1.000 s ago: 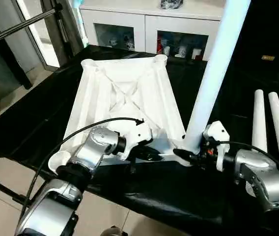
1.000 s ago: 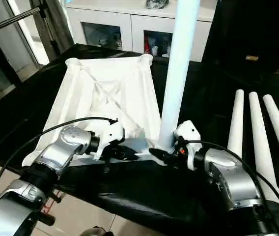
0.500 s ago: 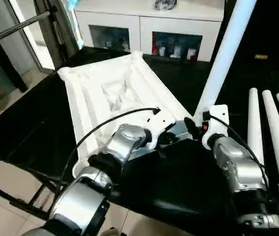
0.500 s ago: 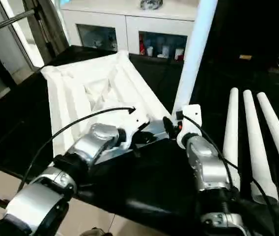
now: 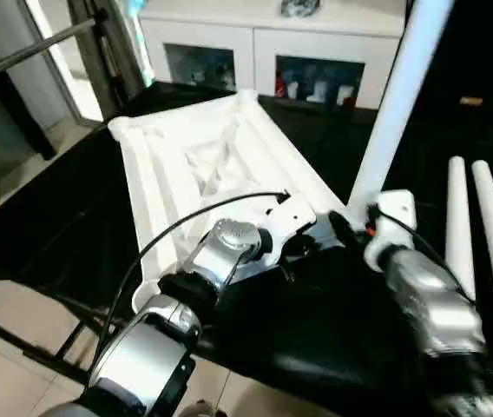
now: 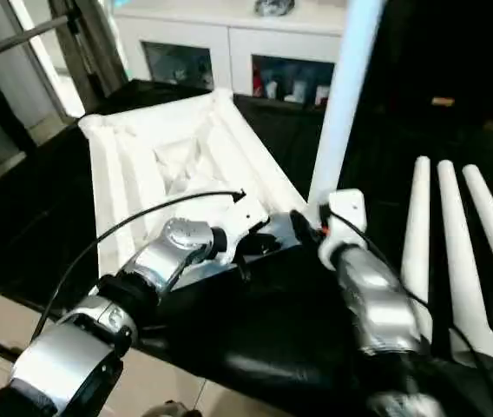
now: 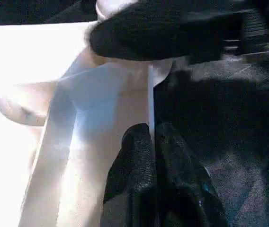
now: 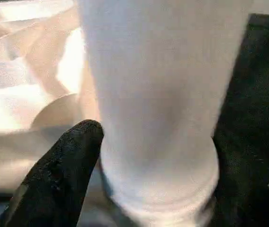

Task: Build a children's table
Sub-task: Rotate leg to tighten, then rotate table base

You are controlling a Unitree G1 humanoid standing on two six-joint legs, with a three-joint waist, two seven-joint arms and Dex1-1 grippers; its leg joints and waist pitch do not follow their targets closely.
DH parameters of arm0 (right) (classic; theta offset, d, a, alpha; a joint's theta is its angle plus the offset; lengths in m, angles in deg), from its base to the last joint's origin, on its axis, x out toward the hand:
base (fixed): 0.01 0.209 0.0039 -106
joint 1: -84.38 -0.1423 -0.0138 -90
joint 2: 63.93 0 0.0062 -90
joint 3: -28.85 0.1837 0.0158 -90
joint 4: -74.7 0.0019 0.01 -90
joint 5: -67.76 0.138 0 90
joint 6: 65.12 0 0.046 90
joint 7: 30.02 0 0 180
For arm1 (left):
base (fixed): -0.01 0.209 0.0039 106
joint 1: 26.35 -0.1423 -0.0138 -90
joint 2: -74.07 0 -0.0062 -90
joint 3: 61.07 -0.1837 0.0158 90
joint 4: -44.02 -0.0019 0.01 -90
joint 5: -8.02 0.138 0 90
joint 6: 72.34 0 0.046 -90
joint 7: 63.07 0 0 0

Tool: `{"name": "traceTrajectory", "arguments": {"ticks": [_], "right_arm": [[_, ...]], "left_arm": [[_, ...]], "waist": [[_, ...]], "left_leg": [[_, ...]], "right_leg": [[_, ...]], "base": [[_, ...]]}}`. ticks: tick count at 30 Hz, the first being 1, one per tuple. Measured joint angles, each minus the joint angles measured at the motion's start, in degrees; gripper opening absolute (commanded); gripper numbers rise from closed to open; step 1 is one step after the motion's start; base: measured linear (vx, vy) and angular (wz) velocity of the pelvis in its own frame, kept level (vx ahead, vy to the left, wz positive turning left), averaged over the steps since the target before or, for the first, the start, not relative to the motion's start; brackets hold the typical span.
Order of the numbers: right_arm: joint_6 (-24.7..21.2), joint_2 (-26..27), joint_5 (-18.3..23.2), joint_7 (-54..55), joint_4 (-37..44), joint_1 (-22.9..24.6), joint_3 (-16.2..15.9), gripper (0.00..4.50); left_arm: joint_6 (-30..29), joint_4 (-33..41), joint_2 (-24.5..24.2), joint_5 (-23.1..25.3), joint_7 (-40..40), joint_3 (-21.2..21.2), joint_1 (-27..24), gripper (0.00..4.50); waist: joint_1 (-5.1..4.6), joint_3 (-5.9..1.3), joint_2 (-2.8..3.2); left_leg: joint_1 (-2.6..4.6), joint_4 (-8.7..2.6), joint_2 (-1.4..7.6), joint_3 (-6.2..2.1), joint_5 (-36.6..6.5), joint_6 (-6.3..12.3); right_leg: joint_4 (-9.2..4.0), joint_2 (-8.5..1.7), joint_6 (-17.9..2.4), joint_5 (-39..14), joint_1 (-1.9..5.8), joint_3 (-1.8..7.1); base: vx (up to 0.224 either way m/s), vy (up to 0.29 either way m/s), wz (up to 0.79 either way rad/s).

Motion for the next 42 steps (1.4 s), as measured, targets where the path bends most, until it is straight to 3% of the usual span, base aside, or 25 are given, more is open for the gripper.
{"name": "traceTrajectory", "arguments": {"ticks": [7, 8, 9, 14, 19, 22, 28, 33, 38, 42], "right_arm": [[-2.58, -8.11, 3.5, -8.37, 8.59, 6.34, 1.22, 3.54], [-3.14, -9.55, 4.71, -10.49, 10.15, 7.59, 2.04, 3.57], [-3.35, -10.01, 5.47, -11.57, 10.78, 7.97, 2.55, 3.57], [-4.62, -12.6, 8.8, -15.98, 15.11, 10.74, 4.16, 3.57], [-6.34, -13.07, 9.42, -17.8, 17.97, 12.5, 2.44, 3.57], [-8.5, -12.35, 9.16, -17.26, 19.43, 12.73, -0.5, 3.57], [-11.99, -10.08, 7.95, -14.51, 19.42, 12.48, -3.41, 3.57], [-14.84, -7.56, 6.61, -11.62, 18.71, 11.3, -5.8, 3.57], [-15.8, -6.17, 5.44, -9.73, 16.4, 8.59, -7.95, 3.57], [-16.09, -4.77, 3.47, -6.8, 13.09, 6.73, -8.3, 3.57]], "left_arm": [[2.18, 0.01, 0.75, 0.22, -0.05, -0.18, -0.24, 0.0], [2.45, 0.01, 0.84, 0.06, -0.03, -0.01, -0.29, 0.45], [3.16, 0.01, 0.84, -0.55, 0.16, 0.44, -0.57, 0.56], [6.12, 1.88, 1.63, -2.05, 0.48, 1.33, -0.99, 1.0], [6.03, 4.05, -0.62, -1.46, 3.74, 1.79, -2.66, 1.3], [3.71, 9.91, -4.15, -1.33, 8.87, 4.74, -5.07, 1.53], [-1.49, 24.35, -10.58, 1.13, 20.49, 13.6, -11.33, 1.95], [-7.89, 37.77, -14.93, 6.76, 30.98, 22.0, -19.39, 2.25], [-14.4, 45.19, -17.68, 11.05, 38.05, 26.75, -26.37, 2.25], [-19.12, 46.13, -20.75, 13.19, 39.28, 27.62, -31.5, 2.25]], "waist": [[0.96, -0.02, 0.51], [1.08, -0.04, 0.59], [1.05, -0.02, 0.57], [0.83, -0.03, 0.57], [0.11, -0.07, 0.65], [-0.5, -0.04, 0.6], [-0.65, 0.0, 0.31], [-0.58, 0.0, 0.14], [-0.57, -0.01, -0.3], [-0.57, 0.01, -0.54]], "left_leg": [[-0.03, 0.01, -0.04, 0.01, 0.02, 0.03], [-0.04, 0.01, -0.04, 0.04, 0.03, 0.04], [-0.04, 0.01, -0.03, 0.03, 0.03, 0.05], [-0.11, 0.1, -0.02, 0.02, 0.02, 0.14], [-0.07, 0.08, -0.01, 0.0, 0.02, 0.14], [-0.06, 0.07, 0.0, -0.03, 0.01, 0.11], [-0.09, 0.1, 0.0, -0.04, -0.14, -0.14], [-0.15, 0.08, 0.0, -0.04, -0.16, -0.16], [-0.12, 0.08, 0.0, -0.04, -0.15, -0.17], [-0.12, 0.08, 0.0, -0.04, -0.15, -0.17]], "right_leg": [[0.0, -0.06, 0.27, -0.15, 0.03, 0.0], [0.01, -0.07, 0.31, -0.18, 0.03, 0.01], [0.04, -0.06, 0.31, -0.18, 0.02, 0.01], [0.0, -0.06, 0.29, -0.17, 0.03, -0.02], [0.02, -0.05, 0.39, -0.23, 0.03, -0.03], [0.05, -0.03, 0.38, -0.22, 0.02, -0.05], [0.03, -0.03, 0.42, -0.25, 0.02, -0.06], [-0.01, -0.03, 0.45, -0.3, -0.01, -0.05], [0.0, -0.02, 0.48, -0.32, 0.04, -0.01], [0.0, -0.02, 0.49, -0.32, 0.04, 0.0]], "base": [[0.0, 0.0, 0.0], [0.0, 0.0, 0.0], [0.0, 0.0, 0.0], [0.0, 0.0, 0.0], [0.0, 0.0, 0.0], [0.0, 0.0, 0.0], [0.0, 0.0, 0.0], [0.0, 0.0, 0.0], [0.0, 0.0, 0.0], [0.0, 0.0, 0.0]]}}
